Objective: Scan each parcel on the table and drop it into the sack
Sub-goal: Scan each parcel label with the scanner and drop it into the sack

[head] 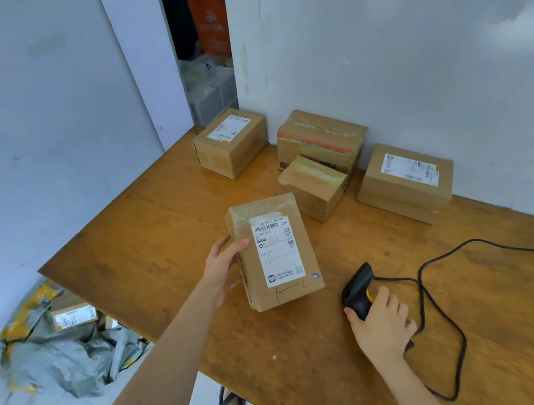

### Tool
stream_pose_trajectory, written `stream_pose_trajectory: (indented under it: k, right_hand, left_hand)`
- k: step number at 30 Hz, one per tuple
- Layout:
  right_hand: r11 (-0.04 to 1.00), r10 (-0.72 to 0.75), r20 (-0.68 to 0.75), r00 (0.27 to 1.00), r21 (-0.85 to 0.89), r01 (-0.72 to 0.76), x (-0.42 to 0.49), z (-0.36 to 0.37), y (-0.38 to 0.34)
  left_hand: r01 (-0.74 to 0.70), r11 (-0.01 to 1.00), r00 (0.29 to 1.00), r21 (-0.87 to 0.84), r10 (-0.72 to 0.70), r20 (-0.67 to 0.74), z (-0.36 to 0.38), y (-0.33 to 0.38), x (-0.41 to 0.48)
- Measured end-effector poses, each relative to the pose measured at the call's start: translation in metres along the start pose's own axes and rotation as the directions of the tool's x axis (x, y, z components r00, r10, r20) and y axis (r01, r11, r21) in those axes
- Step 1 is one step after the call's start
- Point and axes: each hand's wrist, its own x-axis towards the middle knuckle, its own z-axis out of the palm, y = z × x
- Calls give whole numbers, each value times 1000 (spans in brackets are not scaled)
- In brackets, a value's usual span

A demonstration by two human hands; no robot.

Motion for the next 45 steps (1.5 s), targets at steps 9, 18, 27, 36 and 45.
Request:
stream_pose_trajectory:
  k: [9,18,27,36,45]
  right_hand:
    - [791,-374,-18,927,516,329,-19,-22,-98]
    - [534,-585,30,810,766,357,-89,2,-228]
    - [411,-664,0,748,836,364,-186,34,-390]
    - [354,-777,60,627,865,356,-212,72,-532]
    - [458,-804,242,543,834,307,-179,130,-656]
  left_hand:
    - [24,998,998,-51,-27,-60,-43,10,-15]
    - [-5,989,976,-145,-27,-216,-162,40,-46]
    - [-116,990,914,-82,74,-400,-319,91,-62]
    - [-71,976,829,204,171,-532,-439,136,-29]
    - [30,936,830,352,172,-530,-531,196,57]
